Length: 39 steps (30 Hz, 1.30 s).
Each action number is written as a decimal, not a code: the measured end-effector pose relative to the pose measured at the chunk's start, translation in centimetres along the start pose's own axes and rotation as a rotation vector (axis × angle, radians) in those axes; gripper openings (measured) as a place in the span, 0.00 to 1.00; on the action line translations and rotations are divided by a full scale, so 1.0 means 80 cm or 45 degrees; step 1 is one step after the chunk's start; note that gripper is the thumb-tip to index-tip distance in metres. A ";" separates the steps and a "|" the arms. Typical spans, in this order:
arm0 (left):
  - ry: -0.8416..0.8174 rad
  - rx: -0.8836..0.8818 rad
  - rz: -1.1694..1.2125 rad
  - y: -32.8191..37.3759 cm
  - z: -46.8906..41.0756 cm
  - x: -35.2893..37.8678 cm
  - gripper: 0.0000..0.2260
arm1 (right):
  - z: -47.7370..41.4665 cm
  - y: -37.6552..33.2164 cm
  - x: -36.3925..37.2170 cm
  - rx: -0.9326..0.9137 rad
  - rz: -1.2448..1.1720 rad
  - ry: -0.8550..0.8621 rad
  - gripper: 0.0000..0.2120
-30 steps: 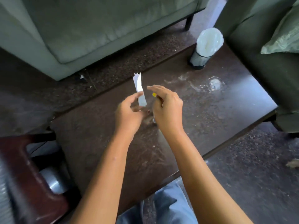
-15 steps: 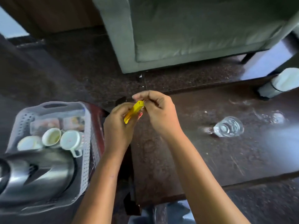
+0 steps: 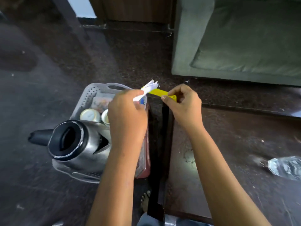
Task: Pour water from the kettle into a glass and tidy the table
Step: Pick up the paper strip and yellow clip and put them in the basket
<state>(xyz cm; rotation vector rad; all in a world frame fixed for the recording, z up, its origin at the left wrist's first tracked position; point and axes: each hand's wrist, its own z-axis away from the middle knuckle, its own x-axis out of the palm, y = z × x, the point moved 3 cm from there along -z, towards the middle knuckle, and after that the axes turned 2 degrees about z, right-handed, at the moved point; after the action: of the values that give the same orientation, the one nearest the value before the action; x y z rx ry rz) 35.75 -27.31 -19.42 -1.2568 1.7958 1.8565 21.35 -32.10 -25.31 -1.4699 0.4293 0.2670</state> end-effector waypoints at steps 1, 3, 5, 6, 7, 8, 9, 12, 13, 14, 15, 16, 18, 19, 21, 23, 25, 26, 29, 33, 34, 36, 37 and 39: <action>0.023 -0.038 -0.035 0.001 -0.010 -0.013 0.16 | -0.008 0.000 0.013 0.009 0.006 -0.007 0.07; 0.025 -0.052 -0.124 0.005 -0.034 -0.038 0.16 | -0.023 -0.006 0.043 -0.007 0.000 -0.037 0.08; 0.030 0.013 -0.200 0.005 -0.059 -0.075 0.16 | -0.039 -0.015 0.079 -0.058 0.025 -0.106 0.08; 0.039 0.046 -0.211 0.003 -0.070 -0.096 0.16 | -0.047 -0.019 0.097 -0.089 0.057 -0.155 0.08; 0.035 0.064 -0.206 -0.001 -0.079 -0.117 0.16 | -0.053 -0.020 0.113 -0.112 0.094 -0.200 0.08; 0.005 0.067 -0.197 -0.010 -0.090 -0.138 0.15 | -0.060 -0.020 0.130 -0.122 0.132 -0.241 0.08; -0.079 0.060 -0.177 -0.020 -0.101 -0.156 0.15 | -0.066 -0.018 0.145 -0.118 0.168 -0.274 0.08; -0.484 -0.058 -0.040 -0.070 -0.137 -0.174 0.16 | -0.077 -0.010 0.177 -0.088 0.300 -0.302 0.06; -0.607 -0.142 -0.015 -0.091 -0.148 -0.171 0.17 | -0.079 -0.008 0.184 -0.091 0.359 -0.304 0.06; -0.728 -0.236 0.007 -0.110 -0.155 -0.164 0.17 | -0.079 -0.006 0.190 -0.109 0.426 -0.305 0.05; -0.841 -0.323 0.040 -0.129 -0.160 -0.154 0.18 | -0.079 -0.004 0.196 -0.137 0.499 -0.307 0.04; -0.929 -0.390 0.091 -0.147 -0.163 -0.142 0.18 | -0.078 -0.001 0.201 -0.166 0.568 -0.312 0.03; -0.996 -0.444 0.147 -0.177 -0.166 -0.117 0.19 | -0.076 0.006 0.210 -0.208 0.705 -0.337 0.03; -0.999 -0.445 0.148 -0.190 -0.170 -0.105 0.19 | -0.076 0.010 0.214 -0.222 0.783 -0.357 0.04; -0.977 -0.446 0.159 -0.211 -0.179 -0.082 0.18 | -0.076 0.017 0.222 -0.243 0.915 -0.397 0.09; -0.963 -0.453 0.161 -0.224 -0.187 -0.062 0.18 | -0.077 0.018 0.227 -0.277 1.006 -0.434 0.14; -0.989 -0.445 0.108 -0.235 -0.191 -0.046 0.17 | -0.078 0.018 0.232 -0.328 1.093 -0.457 0.16; -1.004 -0.435 0.071 -0.240 -0.193 -0.040 0.16 | -0.078 0.018 0.234 -0.346 1.130 -0.462 0.16; -1.008 -0.396 -0.010 -0.247 -0.198 -0.028 0.15 | -0.077 0.020 0.235 -0.362 1.190 -0.467 0.15; -0.935 -0.345 0.002 -0.248 -0.204 -0.021 0.16 | -0.084 0.021 0.231 -0.231 0.946 -0.457 0.17; -0.917 -0.332 0.023 -0.247 -0.206 -0.020 0.17 | -0.087 0.018 0.229 -0.188 0.746 -0.443 0.15; -0.899 -0.290 0.055 -0.243 -0.209 -0.015 0.20 | -0.087 0.006 0.226 -0.107 0.295 -0.474 0.13; -0.901 -0.261 0.065 -0.240 -0.210 -0.012 0.21 | -0.086 -0.002 0.226 -0.107 0.148 -0.534 0.15; -0.917 -0.195 0.072 -0.233 -0.213 -0.003 0.22 | -0.088 -0.012 0.228 -0.188 0.123 -0.660 0.19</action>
<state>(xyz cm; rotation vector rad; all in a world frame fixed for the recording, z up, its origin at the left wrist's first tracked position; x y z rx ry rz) 55.71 -39.06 -29.41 -0.4578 1.3174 2.1313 37.26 -40.75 -32.73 -1.4592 0.0605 0.7488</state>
